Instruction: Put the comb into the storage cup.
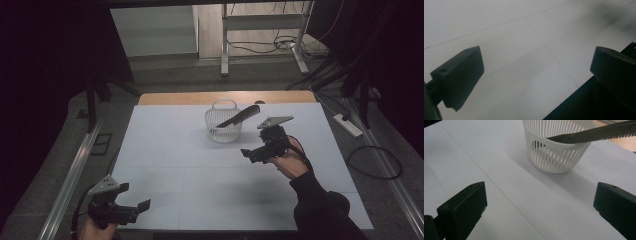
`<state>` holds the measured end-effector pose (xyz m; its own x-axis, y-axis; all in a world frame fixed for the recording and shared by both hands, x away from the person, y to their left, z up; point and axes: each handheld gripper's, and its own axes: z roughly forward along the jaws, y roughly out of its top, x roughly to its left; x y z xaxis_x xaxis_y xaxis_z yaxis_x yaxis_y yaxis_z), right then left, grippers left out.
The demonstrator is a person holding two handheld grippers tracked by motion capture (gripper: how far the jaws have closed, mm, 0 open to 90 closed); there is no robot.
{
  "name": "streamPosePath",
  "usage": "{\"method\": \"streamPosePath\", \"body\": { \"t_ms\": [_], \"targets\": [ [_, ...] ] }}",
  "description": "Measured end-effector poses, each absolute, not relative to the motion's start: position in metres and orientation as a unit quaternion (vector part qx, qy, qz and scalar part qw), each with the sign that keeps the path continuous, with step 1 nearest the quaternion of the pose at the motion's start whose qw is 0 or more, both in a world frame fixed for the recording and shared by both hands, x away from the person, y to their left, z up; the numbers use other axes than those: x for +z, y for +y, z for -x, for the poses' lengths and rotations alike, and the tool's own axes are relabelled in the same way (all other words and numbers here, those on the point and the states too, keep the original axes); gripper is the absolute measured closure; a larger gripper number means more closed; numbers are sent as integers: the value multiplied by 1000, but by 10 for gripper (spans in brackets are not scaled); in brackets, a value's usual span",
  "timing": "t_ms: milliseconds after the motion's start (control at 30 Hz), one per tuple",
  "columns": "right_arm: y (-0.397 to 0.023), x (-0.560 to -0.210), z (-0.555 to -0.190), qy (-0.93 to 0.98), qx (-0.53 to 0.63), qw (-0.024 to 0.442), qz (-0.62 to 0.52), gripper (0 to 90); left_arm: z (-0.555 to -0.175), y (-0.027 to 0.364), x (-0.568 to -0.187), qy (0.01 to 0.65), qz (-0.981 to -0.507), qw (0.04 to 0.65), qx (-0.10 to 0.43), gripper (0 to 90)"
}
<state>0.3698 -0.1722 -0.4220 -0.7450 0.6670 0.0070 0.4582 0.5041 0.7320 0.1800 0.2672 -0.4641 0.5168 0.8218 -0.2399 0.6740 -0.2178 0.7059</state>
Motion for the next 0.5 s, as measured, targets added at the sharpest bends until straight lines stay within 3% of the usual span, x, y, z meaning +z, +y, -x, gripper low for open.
{"method": "streamPosePath", "body": {
  "t_ms": [500],
  "targets": [
    [-184,-426,-352,859,374,136,-324,0,-180,267,-464,482,-775,398,93,0]
  ]
}}
